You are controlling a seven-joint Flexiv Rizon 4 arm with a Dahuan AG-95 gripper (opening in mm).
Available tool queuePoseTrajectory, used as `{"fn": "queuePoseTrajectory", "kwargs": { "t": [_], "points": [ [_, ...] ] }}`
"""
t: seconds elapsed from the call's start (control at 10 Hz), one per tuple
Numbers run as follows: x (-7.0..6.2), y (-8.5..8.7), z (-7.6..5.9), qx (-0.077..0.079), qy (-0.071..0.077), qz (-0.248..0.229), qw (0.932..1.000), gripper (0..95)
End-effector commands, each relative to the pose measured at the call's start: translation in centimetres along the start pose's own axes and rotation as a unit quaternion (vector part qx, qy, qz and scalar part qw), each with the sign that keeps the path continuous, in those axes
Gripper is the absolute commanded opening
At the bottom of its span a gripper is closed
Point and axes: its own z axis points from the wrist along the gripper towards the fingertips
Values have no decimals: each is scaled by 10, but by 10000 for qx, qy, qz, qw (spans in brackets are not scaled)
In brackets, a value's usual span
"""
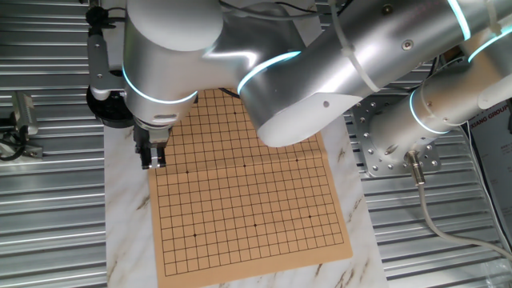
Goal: Play the first move as black on the 3-4 point in the upper right corner of the Go board
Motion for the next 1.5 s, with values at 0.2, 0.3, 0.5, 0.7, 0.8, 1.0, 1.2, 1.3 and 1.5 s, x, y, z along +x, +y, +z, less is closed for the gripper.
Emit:
{"fn": "queuePoseTrajectory", "kwargs": {
  "t": [0.2,0.3,0.5,0.7,0.8,1.0,1.2,1.3,1.5],
  "points": [
    [-1,0,1,-40,47,-506,9987,0],
    [-1,0,1,-56,97,-662,9977,0],
    [-1,0,1,-54,231,-886,9958,0],
    [-1,0,1,-51,290,-1024,9943,0],
    [-1,0,1,-52,338,-1074,9936,0],
    [-1,0,1,-42,401,-1163,9924,0],
    [-1,0,1,5,461,-1230,9913,0],
    [-1,0,1,42,482,-1285,9905,0],
    [-1,0,1,85,588,-1434,9879,0]
  ]
}}
